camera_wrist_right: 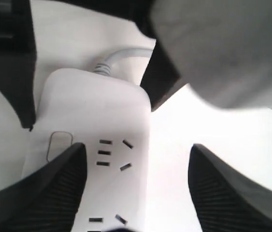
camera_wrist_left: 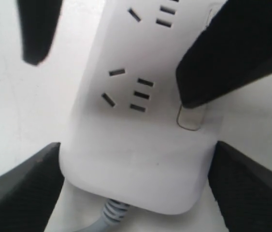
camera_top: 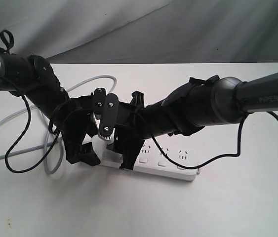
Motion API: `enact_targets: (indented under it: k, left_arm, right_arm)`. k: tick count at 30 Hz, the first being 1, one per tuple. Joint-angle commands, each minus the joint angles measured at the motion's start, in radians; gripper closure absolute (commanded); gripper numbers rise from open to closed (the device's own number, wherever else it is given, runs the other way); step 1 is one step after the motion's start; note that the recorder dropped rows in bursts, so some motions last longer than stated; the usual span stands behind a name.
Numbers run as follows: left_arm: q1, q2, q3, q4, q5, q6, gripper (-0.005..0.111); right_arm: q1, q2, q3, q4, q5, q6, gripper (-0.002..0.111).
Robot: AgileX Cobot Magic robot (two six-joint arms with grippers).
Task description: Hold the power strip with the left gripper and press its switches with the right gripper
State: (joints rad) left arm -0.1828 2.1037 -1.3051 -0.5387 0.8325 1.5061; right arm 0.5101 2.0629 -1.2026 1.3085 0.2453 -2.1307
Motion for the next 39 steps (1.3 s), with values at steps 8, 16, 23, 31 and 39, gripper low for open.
enact_targets:
  k: [8, 16, 23, 31, 39]
  left_arm:
    - [-0.003, 0.004, -0.001, -0.005, -0.003, -0.009, 0.034]
    - [-0.003, 0.004, -0.001, -0.005, -0.003, -0.009, 0.034]
    - [-0.003, 0.004, -0.001, -0.005, -0.003, -0.009, 0.034]
    - [-0.003, 0.004, -0.001, -0.005, -0.003, -0.009, 0.034]
    - [-0.003, 0.004, -0.001, -0.005, -0.003, -0.009, 0.034]
  right_arm:
    - [0.001, -0.086, 0.07, -0.007, -0.007, 0.008, 0.051]
    - [-0.001, -0.116, 0.141, -0.007, -0.027, 0.007, 0.051]
    - [-0.001, -0.113, 0.141, -0.007, -0.052, 0.007, 0.051]
    - [-0.004, -0.081, 0.141, -0.007, -0.065, -0.013, 0.051]
    - [-0.01, -0.081, 0.141, -0.007, -0.08, -0.013, 0.051]
